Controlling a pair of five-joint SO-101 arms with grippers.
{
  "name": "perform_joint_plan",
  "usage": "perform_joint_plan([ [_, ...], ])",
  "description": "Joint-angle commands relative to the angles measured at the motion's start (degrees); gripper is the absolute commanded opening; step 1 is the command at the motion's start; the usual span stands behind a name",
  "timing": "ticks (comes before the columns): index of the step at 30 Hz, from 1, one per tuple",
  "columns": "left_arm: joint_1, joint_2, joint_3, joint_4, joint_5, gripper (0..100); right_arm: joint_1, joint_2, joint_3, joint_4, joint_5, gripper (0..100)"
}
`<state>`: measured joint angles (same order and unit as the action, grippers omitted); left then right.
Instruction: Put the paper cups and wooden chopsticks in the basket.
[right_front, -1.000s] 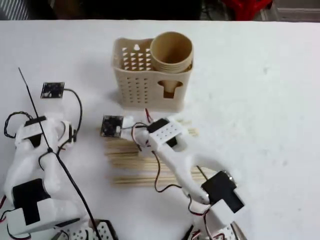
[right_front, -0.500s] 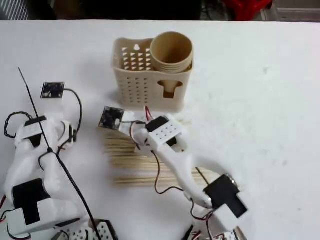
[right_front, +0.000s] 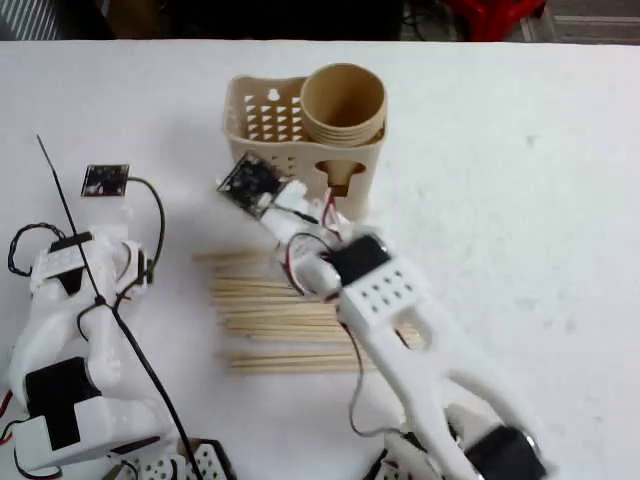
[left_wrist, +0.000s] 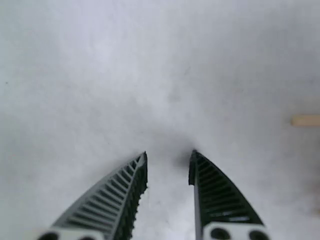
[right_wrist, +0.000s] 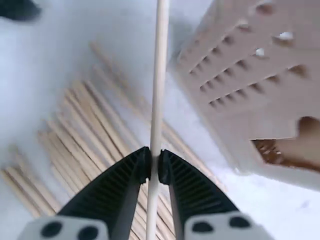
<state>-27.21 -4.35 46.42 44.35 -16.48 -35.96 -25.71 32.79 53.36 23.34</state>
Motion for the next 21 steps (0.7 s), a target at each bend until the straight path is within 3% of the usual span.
perform_joint_plan([
  [1,-0.40,-0.22,-0.53,-0.18,-0.70,15,0.40,-10.59,-0.70,0.04,-3.69,1.5],
  [5,-0.40,-0.22,-0.53,-0.18,-0.70,15,0.57,-17.45,-2.73,-7.08,-11.52,1.6],
  [9,-0.40,-0.22,-0.53,-0.18,-0.70,15,0.66,-17.10,-5.36,-21.93,-14.24,1.6],
  [16,-0.31,-0.22,-0.44,-0.18,-0.70,15,0.75,0.04,-13.71,-49.63,-13.98,1.8],
  [21,-0.31,-0.22,-0.44,-0.18,-0.70,15,3.56,14.20,-26.29,-53.41,-13.98,1.8],
])
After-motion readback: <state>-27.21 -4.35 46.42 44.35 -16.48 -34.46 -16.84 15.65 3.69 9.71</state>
